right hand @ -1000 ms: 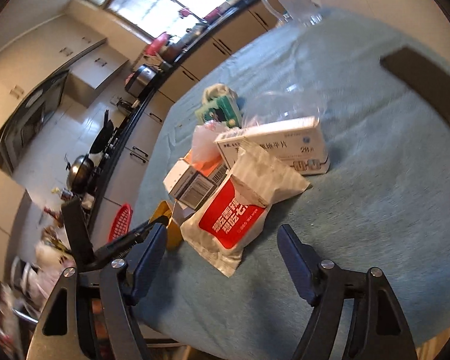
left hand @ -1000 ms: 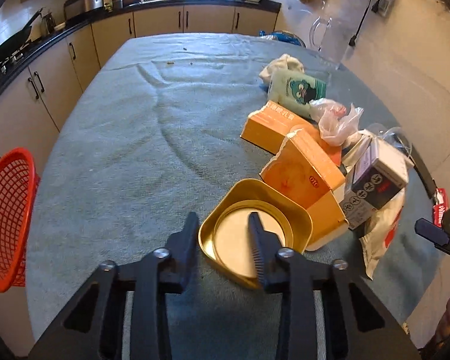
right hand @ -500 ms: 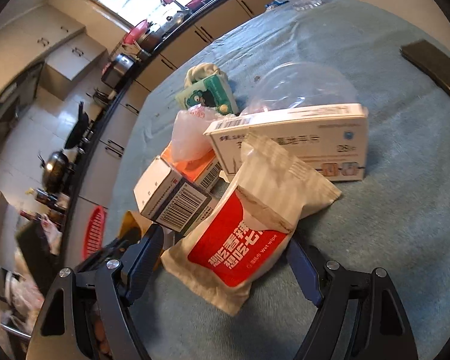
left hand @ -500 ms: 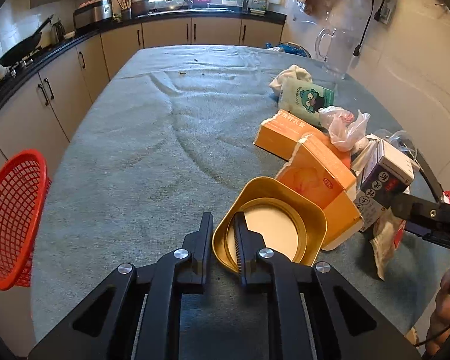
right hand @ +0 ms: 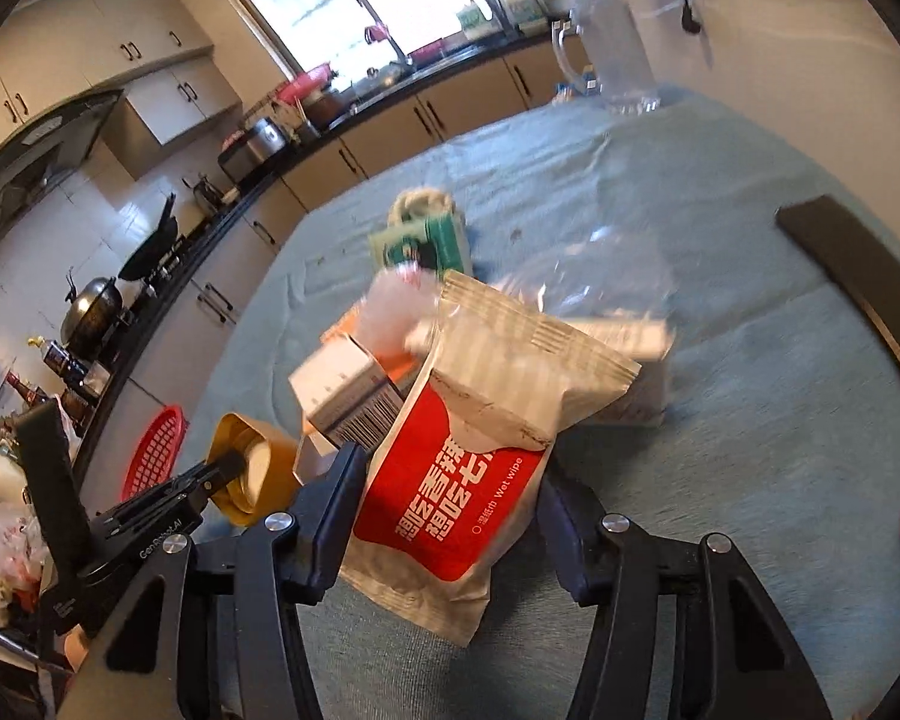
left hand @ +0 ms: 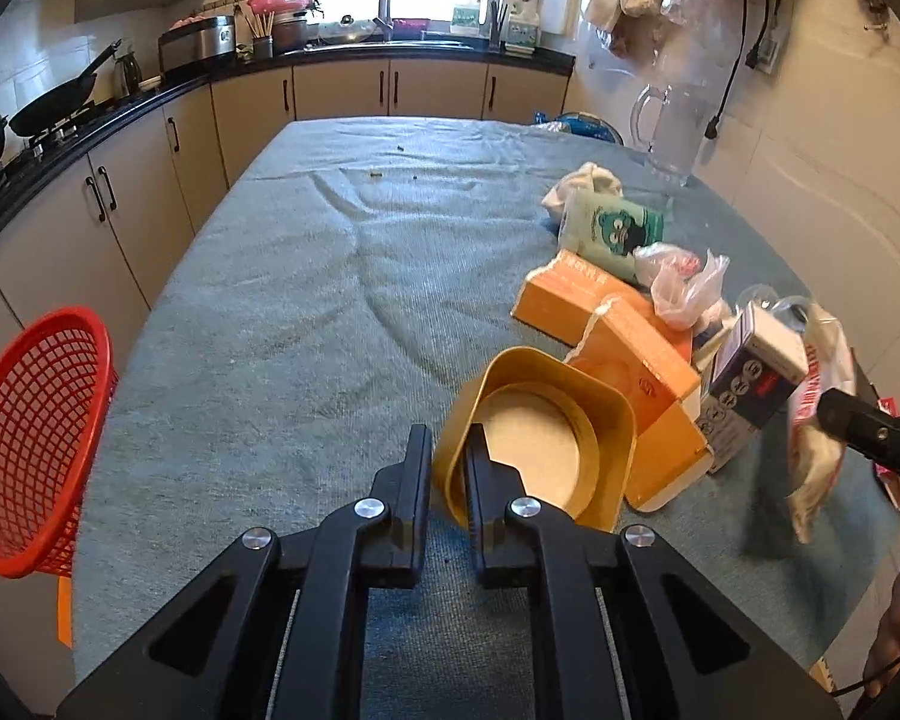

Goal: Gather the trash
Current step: 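Carry the yellow lid and snack bag over the red basket with both tools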

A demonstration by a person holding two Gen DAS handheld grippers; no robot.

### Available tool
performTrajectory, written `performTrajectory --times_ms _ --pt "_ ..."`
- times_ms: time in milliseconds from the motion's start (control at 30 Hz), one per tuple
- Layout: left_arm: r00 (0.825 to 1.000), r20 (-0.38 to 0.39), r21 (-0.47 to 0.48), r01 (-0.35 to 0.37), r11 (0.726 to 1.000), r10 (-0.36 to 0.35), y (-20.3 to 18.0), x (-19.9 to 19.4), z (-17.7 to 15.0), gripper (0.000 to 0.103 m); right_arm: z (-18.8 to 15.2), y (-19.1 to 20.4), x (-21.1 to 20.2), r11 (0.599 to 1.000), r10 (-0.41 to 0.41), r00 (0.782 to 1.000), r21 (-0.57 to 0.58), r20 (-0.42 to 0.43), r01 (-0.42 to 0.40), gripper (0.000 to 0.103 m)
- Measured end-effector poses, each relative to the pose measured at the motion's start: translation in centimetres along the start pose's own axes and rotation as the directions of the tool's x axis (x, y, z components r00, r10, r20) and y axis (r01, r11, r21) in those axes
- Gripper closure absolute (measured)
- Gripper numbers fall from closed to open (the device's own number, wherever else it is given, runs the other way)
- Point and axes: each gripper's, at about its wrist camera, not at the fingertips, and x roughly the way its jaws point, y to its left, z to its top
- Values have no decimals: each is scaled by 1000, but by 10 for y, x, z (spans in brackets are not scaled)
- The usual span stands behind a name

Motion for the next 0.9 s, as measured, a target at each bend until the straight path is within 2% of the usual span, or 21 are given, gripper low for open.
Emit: performTrajectory --times_ms 200,367,633,900 --pt "1000 22 -11 1 1000 -1 5 -9 4 93 5 13 -22 999 11 996 -48 84 -7 43" --pt "999 49 -21 5 1000 -4 9 -19 8 93 3 32 -28 995 37 993 -98 108 -27 43" --pt "994 108 -45 -7 999 12 26 -45 14 93 6 71 -17 981 88 992 -178 86 -72 43" --pt "985 164 -106 -40 994 57 72 -78 14 93 9 115 8 959 140 990 -253 35 -126 43"
